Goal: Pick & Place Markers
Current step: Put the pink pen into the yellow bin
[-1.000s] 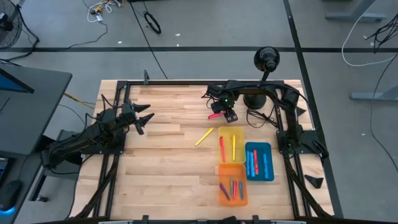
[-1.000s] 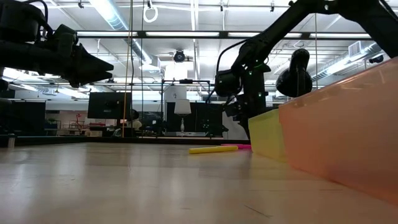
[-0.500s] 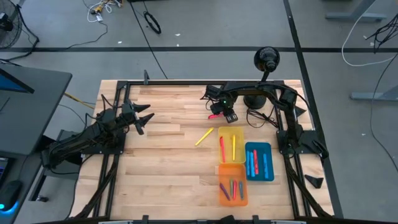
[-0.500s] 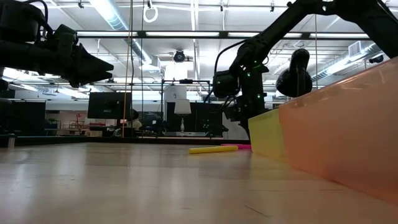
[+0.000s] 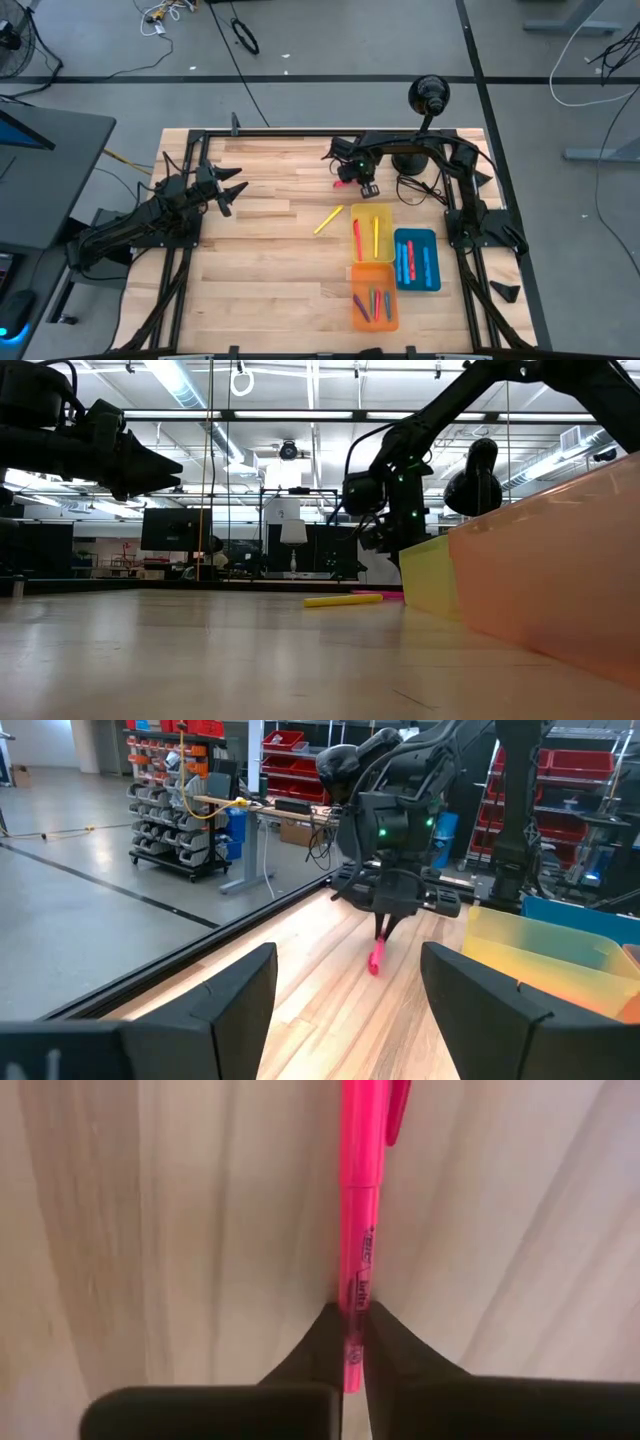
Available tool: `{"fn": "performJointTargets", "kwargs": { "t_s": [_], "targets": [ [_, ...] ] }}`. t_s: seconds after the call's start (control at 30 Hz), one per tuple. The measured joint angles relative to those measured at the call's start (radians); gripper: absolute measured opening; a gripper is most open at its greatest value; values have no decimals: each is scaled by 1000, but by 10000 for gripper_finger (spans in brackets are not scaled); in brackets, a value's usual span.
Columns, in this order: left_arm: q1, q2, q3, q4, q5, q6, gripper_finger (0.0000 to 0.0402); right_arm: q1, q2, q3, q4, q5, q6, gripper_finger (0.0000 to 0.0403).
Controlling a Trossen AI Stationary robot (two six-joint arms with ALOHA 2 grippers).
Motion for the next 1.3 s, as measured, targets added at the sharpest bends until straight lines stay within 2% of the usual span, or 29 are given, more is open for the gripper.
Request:
{"fn": "performJointTargets", "kwargs": {
  "t_s": [0.23,0.47,0.8,1.07,1.3],
  "targets": [
    [0,0,0,0,0,0,252,-1,-103,-1,-70,-1,225,10],
    [0,0,0,0,0,0,252,2,-210,0,-170,-2,525,10],
    [0,0,0,0,0,0,252,34,-328,0,-293,-1,830,10],
    [0,0,0,0,0,0,252,42,-353,0,-367,-15,1073,10],
    [0,0,0,0,0,0,252,48,-353,0,-408,-108,1306,10]
  ]
}}
